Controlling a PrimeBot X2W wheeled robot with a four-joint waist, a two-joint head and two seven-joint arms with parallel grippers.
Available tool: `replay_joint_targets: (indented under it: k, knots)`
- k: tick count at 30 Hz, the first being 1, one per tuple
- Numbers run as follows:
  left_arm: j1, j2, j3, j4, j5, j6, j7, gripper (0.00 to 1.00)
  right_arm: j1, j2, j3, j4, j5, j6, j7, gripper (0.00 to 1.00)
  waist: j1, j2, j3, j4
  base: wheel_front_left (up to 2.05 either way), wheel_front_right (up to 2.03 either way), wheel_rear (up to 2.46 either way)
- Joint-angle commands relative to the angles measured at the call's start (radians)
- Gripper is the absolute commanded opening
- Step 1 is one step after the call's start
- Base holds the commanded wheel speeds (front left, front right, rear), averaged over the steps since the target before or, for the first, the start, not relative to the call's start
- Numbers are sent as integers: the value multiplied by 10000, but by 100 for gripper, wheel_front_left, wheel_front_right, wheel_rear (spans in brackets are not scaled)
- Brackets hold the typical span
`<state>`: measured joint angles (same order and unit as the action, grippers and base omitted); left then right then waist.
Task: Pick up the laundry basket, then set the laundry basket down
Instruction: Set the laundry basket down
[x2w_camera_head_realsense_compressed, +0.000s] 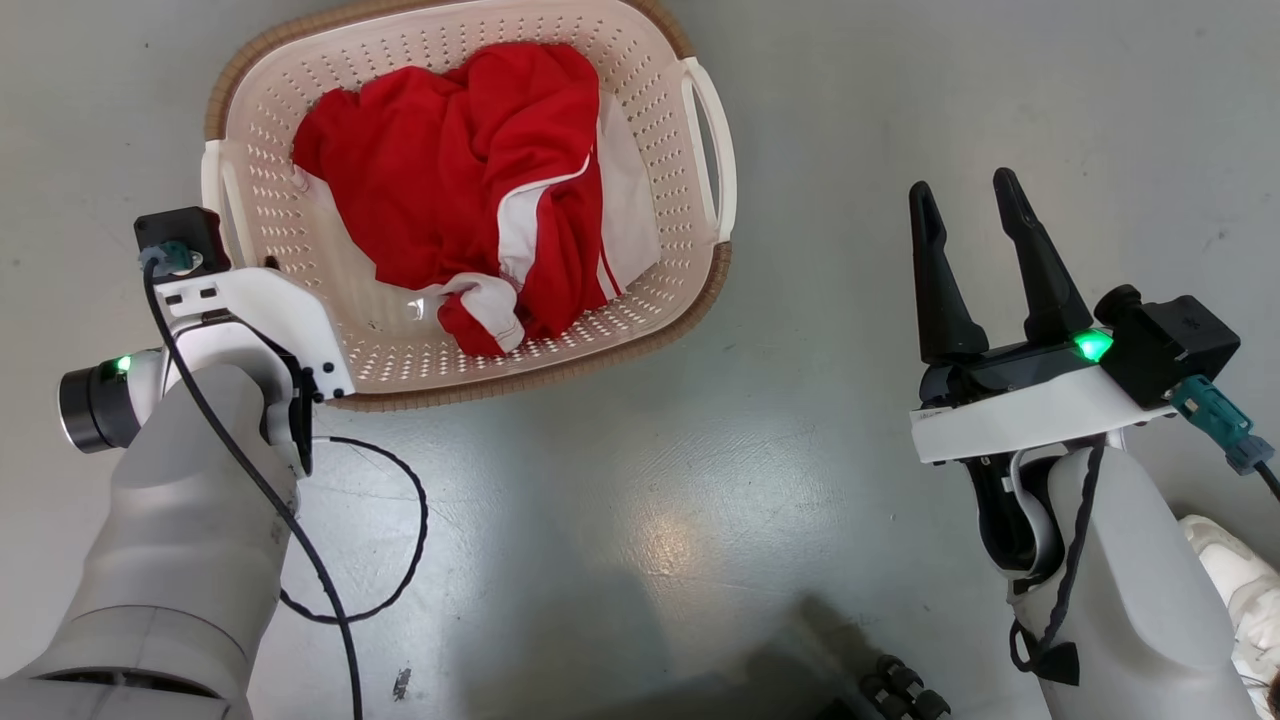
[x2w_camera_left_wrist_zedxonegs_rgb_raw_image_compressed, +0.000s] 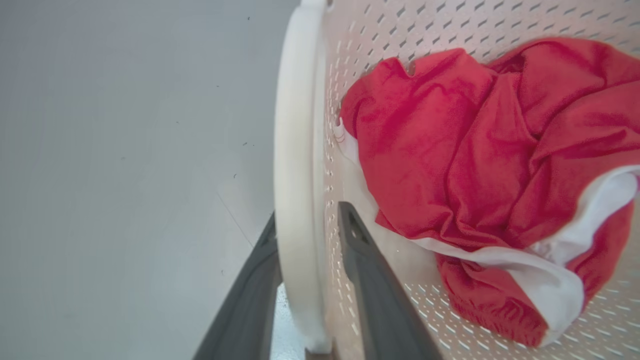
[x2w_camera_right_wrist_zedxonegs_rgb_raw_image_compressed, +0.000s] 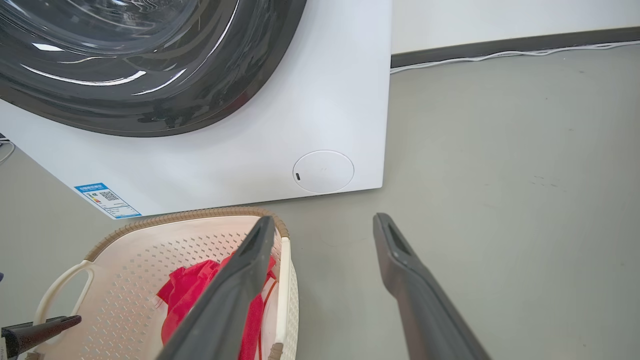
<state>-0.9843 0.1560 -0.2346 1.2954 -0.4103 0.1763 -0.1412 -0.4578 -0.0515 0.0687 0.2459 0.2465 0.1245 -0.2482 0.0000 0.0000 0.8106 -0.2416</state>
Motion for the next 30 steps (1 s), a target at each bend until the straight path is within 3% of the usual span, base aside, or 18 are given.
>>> replay_joint_targets:
  k: [1,16,30]
  knots:
    - [80,239,120,-55,-48,115,-78,100,199,13,158,-134,-43,62,-136,100,0,0,-8,12,0,0,0]
    - [156,218,35,-51,-226,195,-252,100,207,13,122,-51,32,62,-136,100,0,0,-134,68,0,0,0]
    - [938,-258,82,-49,-612,-199,-642,100,351,13,-115,309,-244,62,-136,100,0,0,-1500,517,0,0,0]
